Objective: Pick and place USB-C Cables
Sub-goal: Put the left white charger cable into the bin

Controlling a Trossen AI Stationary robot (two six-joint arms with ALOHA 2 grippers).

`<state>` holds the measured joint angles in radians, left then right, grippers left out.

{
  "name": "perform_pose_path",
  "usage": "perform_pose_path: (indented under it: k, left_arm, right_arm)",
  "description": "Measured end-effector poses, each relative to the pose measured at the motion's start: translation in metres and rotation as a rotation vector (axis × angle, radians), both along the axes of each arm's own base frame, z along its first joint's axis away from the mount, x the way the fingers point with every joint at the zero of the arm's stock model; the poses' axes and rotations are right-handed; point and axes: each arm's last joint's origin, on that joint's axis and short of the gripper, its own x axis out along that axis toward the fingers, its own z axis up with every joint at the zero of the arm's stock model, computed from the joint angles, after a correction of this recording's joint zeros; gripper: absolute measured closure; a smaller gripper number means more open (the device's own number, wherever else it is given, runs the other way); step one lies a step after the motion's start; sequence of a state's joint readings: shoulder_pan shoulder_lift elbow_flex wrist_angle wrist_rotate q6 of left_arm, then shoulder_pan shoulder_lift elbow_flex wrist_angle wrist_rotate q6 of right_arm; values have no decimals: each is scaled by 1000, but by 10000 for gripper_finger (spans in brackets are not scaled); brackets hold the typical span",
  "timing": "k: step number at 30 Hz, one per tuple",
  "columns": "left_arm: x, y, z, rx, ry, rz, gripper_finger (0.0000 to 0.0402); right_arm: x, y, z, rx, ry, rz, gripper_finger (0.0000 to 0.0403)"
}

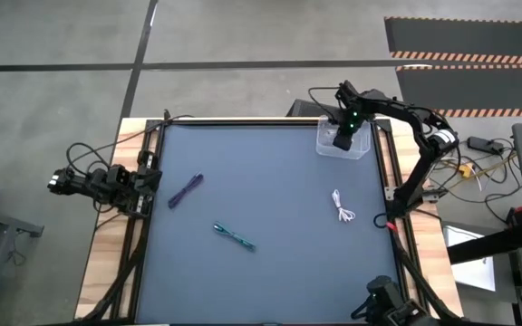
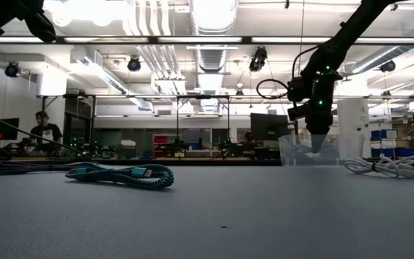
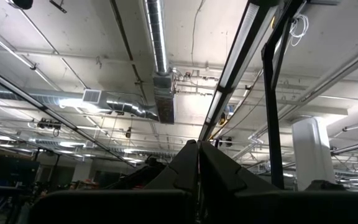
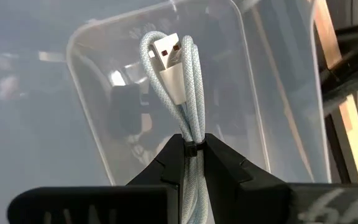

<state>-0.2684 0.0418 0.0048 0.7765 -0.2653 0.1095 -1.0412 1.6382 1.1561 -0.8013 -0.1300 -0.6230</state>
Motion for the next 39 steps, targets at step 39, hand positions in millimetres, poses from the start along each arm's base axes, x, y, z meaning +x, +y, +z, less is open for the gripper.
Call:
perform_pose_path:
  k: [39]
  left_arm:
    - [0, 0, 0, 1, -1, 0, 402]
  right_arm:
    - [-6, 5, -19, 12, 13, -135, 363]
